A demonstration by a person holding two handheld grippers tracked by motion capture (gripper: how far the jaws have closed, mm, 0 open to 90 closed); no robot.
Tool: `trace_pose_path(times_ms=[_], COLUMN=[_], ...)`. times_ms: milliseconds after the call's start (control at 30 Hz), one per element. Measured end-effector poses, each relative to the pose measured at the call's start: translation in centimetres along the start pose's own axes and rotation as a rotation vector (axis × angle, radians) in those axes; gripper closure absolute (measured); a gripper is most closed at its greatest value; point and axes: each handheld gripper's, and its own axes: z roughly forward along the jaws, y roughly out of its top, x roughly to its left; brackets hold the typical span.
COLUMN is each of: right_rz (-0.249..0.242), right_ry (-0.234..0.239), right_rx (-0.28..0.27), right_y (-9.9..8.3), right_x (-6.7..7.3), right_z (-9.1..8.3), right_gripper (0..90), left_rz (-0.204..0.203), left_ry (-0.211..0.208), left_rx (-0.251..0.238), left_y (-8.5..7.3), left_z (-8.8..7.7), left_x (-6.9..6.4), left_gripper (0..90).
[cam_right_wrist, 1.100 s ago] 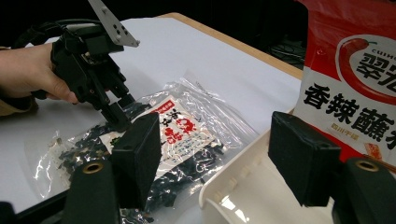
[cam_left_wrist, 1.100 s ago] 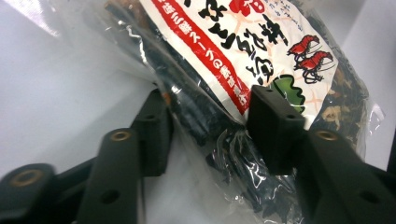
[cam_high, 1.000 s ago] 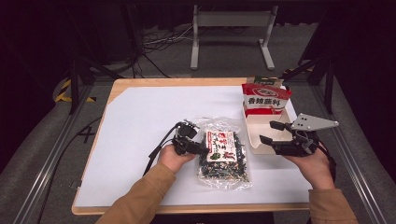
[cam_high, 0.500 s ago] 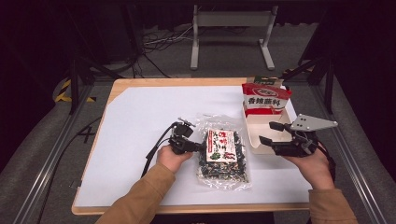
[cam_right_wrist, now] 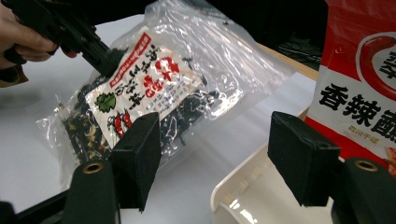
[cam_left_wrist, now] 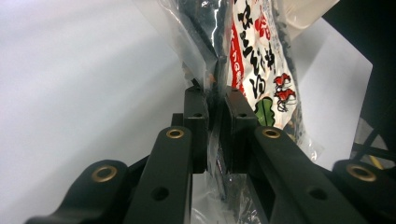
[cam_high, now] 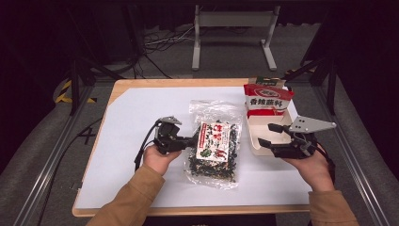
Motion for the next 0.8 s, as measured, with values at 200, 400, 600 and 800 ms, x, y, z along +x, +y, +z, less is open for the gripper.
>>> trace_pose_path(times_ms=[200, 400, 600, 800], right_rz=[0.0, 0.012, 0.029, 0.027], right_ry=[0.013, 0.04, 0.058, 0.077], right_rx=[0.006, 0.01, 0.028, 0.024], right_y=[0.2, 0.5, 0.8, 1.2], right_x=[0.4, 0.9, 1.3, 1.7], right_z=[0.4, 1.0, 1.9, 2.6], right_gripper=[34.5, 34.9, 35.3, 35.2], left_rz=[0.049, 0.103, 0.161, 0.227], left_ry=[0.025, 0.043, 0.06, 0.086], left_rx=[-0.052, -0.103, -0.154, -0.209], left_y=[0.0, 0.1, 0.1, 0.1], left_z=[-1.6, -3.1, -4.2, -5.2], left_x=[-0.7, -1.6, -2.4, -3.2], left_gripper=[82.8, 82.8, 82.8, 82.8])
